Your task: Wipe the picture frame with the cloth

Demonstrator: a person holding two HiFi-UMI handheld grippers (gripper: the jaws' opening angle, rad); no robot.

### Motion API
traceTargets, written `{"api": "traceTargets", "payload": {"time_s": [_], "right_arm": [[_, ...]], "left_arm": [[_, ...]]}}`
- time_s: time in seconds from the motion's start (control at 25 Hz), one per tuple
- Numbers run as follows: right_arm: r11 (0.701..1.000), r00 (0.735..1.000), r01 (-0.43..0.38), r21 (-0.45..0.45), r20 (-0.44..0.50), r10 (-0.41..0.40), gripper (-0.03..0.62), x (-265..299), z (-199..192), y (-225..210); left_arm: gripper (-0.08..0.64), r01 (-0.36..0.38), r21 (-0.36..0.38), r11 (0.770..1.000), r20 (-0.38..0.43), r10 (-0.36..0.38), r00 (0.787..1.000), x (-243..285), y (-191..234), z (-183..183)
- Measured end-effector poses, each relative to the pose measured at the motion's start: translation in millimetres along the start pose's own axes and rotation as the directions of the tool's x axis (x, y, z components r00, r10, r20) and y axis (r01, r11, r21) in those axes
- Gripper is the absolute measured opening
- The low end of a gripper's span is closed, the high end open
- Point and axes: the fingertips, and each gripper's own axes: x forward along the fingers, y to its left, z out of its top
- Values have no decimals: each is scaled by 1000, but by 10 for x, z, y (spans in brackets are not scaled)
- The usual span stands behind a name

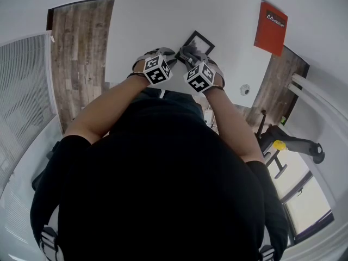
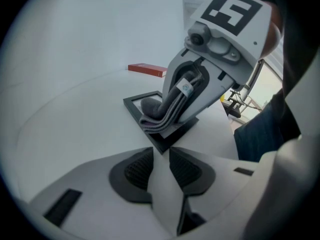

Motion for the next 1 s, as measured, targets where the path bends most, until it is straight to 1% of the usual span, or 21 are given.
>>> {"api": "traceTargets", "payload": {"time_s": [0.2,0.36,0.72,0.84,1.0], "right_arm": [[999,999,-32,-36,-2,32,103,-2,-10,146],[997,1000,-30,-66,-2,30,103,7,-22,217],[997,1000,-28,-73,12,29,103,-22,-3,210],[998,999,-21,-62,25,23,103,-74,-3,174],[1000,998,-10,-1,58,10,103,-196,24,27]], "left_arm": [[107,-10,11,1000,-6,10,1000,10,0,12],[107,-14,12,1000,-6,14,1000,21,-1,4],[107,-24,16,1000,1,24,1000,3,2,1],[106,-25,20,999,5,25,1000,12,0,-1],[103,-12,14,1000,13,12,1000,16,13,2]]}}
